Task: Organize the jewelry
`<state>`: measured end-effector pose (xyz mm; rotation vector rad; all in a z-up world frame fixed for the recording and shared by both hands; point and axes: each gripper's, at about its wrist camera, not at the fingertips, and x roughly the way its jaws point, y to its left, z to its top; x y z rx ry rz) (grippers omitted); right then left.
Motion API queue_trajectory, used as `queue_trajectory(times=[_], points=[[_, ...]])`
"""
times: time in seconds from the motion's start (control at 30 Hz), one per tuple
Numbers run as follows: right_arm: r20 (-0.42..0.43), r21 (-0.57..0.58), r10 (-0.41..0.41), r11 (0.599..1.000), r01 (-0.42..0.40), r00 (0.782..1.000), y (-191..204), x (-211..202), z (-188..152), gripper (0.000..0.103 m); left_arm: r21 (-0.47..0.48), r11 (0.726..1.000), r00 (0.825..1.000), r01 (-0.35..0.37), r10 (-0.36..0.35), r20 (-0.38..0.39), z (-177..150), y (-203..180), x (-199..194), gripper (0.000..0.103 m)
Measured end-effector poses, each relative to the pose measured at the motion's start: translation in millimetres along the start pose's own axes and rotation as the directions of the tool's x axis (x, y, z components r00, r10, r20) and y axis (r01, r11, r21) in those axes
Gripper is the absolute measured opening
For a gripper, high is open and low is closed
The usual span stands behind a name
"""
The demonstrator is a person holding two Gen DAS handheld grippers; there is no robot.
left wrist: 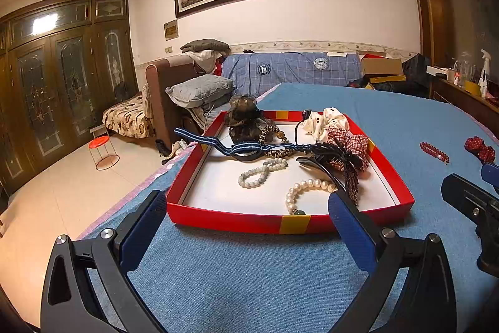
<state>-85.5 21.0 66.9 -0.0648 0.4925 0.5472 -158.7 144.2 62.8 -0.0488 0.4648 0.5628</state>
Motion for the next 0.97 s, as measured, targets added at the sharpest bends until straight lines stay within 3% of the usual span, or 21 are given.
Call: queue_trajectory(times=[0.97], points=[[-0.01, 0.017, -0.01, 1.0, 0.01, 1.0, -2.5, -1.0, -0.2, 0.099, -0.009, 1.0, 1.0, -0.011, 0.011, 0.004, 5.2, 11.0, 1.8, 0.103]])
